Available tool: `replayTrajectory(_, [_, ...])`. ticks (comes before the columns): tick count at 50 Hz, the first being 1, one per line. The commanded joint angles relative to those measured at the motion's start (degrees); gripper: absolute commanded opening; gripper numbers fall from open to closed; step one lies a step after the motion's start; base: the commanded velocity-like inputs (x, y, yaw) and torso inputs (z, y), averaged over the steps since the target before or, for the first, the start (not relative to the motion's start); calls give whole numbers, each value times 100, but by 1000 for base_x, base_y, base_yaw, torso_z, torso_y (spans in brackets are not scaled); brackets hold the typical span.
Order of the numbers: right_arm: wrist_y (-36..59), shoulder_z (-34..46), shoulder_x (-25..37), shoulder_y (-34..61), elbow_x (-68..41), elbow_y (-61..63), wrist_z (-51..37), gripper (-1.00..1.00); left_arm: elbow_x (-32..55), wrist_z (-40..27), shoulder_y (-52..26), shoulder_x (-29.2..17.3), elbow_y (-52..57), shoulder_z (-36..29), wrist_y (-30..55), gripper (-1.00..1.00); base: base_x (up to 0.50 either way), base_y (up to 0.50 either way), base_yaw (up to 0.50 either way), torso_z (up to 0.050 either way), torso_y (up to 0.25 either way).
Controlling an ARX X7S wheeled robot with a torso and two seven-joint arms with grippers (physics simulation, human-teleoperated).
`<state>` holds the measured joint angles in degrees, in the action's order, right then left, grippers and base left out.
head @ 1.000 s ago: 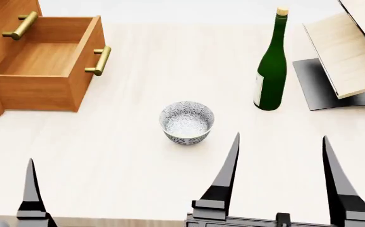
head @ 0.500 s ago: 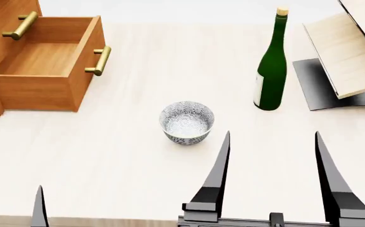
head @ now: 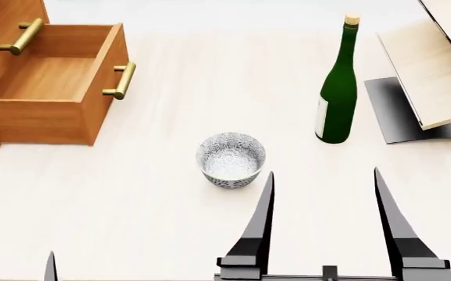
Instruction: Put the bowl in the bottom drawer of the cabinet and close it.
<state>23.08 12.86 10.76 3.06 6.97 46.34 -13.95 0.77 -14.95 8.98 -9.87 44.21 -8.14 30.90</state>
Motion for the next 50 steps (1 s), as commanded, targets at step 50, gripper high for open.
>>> replayTrajectory(50, [-78,-107,132,-36,-194,-105,3,100,227,-53,35,-95,-8,-9,-216,100,408,74,0,0,0])
